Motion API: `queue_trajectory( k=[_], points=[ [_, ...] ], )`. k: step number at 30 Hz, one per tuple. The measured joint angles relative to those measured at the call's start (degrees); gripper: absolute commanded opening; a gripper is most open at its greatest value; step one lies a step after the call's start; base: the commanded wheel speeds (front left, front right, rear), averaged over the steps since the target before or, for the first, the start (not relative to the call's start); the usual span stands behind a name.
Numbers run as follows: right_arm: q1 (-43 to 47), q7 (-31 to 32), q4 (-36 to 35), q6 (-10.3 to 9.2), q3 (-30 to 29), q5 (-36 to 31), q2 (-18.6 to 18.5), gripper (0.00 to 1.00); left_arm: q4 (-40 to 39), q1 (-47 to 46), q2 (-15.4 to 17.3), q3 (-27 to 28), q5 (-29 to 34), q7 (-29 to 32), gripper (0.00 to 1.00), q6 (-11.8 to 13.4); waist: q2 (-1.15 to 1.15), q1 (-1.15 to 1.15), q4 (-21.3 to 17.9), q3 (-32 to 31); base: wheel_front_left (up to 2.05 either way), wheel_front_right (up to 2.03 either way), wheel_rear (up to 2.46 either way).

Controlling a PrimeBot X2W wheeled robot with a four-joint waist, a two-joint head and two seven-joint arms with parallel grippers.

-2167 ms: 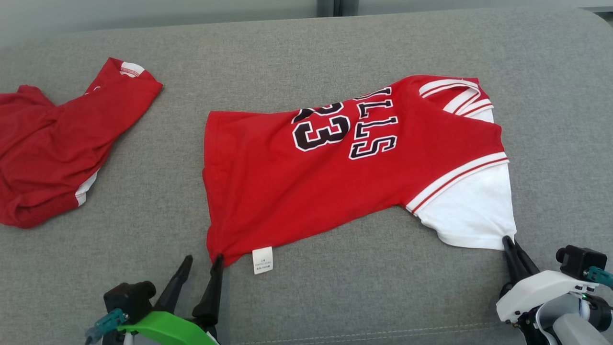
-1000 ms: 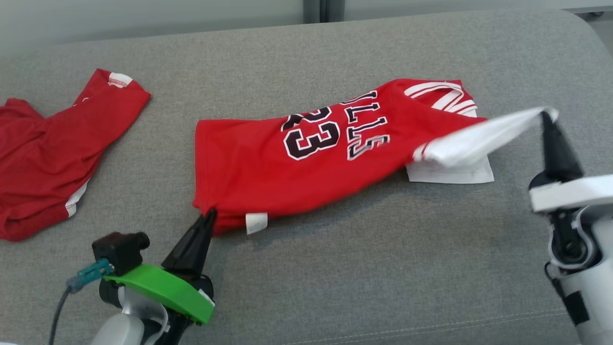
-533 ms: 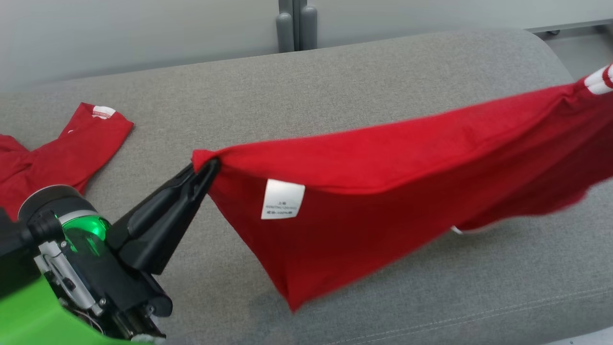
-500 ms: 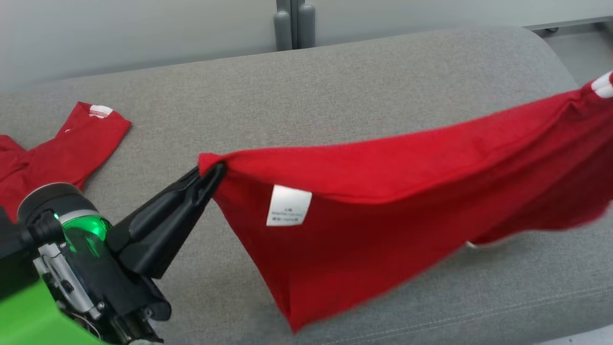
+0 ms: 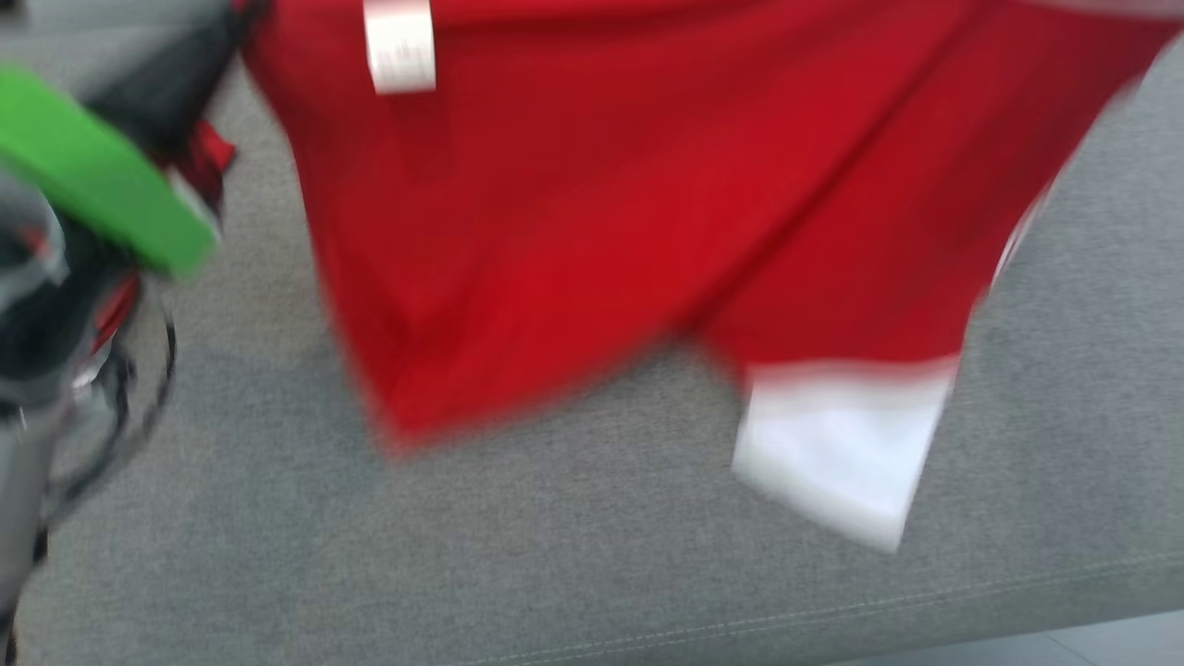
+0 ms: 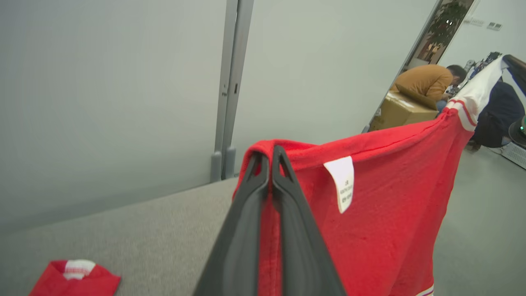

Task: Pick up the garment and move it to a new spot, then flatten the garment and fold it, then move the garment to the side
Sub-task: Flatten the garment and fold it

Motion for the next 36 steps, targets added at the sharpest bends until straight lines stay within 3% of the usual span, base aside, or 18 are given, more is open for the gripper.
queue_trajectory(
  k=[3, 5, 8, 11, 14, 18, 20, 22, 27, 32, 36],
  points=[
    [-17.2, -5.6, -0.2, 0.49, -7.4, -0.7, 3.9, 0.00, 0.0, -15.5, -5.5, 1.2, 9.3, -7.3, 0.00, 0.3, 0.00, 0.00, 1.7, 1.8, 0.00, 0.00, 0.00],
    [-25.9, -7.7, -0.2, 1.34, -8.3, -0.2, 6.9, 0.00, -0.1, -23.8, -9.9, 3.4, 12.3, -12.7, 0.00, 0.9, 0.00, 0.00, 2.7, 3.2, 0.00, 0.00, 0.00],
    [-30.1, -8.3, 2.5, 1.99, -2.5, -1.2, 11.0, 0.00, 1.4, -26.4, -7.7, 0.7, 16.7, -13.5, 0.00, -1.7, 0.00, 0.00, 3.7, 5.6, 0.00, 0.00, 0.00],
    [-24.9, -6.9, 4.4, 2.24, 5.9, -2.3, 16.0, 0.00, 5.6, -20.9, -5.0, -3.8, 19.9, -14.6, 0.00, -4.9, 0.00, 0.01, 3.9, 8.0, 0.00, 0.00, 0.00],
    [-13.2, -7.1, 8.7, 2.81, 9.5, -2.5, 17.9, 0.00, 11.5, -10.8, -6.6, -8.3, 21.2, -20.5, 0.00, -7.6, 0.00, 0.01, 3.3, 10.4, 0.00, 0.00, 0.00],
    [4.0, -8.7, 16.8, 4.56, 11.6, -1.8, 20.1, 0.00, 18.9, 2.5, -6.8, -7.8, 22.3, -27.3, 0.00, -7.2, 0.00, 0.01, 1.4, 12.0, 0.00, 0.00, 0.00],
    [7.7, -10.1, 19.2, 5.94, 11.7, -1.8, 20.9, 0.00, 22.4, 5.9, -8.1, -4.1, 20.5, -31.3, 0.00, -5.6, 0.00, 0.00, 0.1, 12.4, 0.00, 0.00, 0.00],
    [9.4, -11.7, 20.7, 6.89, 10.2, -1.9, 20.3, 0.00, 25.1, 7.1, -8.7, -3.6, 19.5, -33.7, 0.00, -5.7, 0.00, 0.00, -1.1, 12.7, 0.00, 0.00, 0.00],
    [12.6, -14.5, 22.4, 11.38, 6.2, -0.8, 17.2, 0.00, 30.1, 7.5, -12.0, -5.0, 18.4, -38.5, 0.00, -7.3, 0.00, -0.01, -1.9, 12.9, 0.00, 0.00, 0.00],
    [12.7, -15.2, 23.5, 14.70, 5.8, -0.5, 16.2, 0.00, 34.1, 7.4, -9.4, -4.8, 18.7, -40.1, 0.00, -7.9, 0.00, 0.00, -1.4, 11.3, 0.00, 0.00, 0.00],
    [12.7, -15.2, 23.2, 15.45, 5.6, -0.5, 14.8, 0.00, 35.8, 7.4, -8.8, -4.4, 18.6, -40.1, 0.00, -8.2, 0.00, 0.00, -1.3, 9.5, 0.00, 0.00, 0.00]
  ],
)
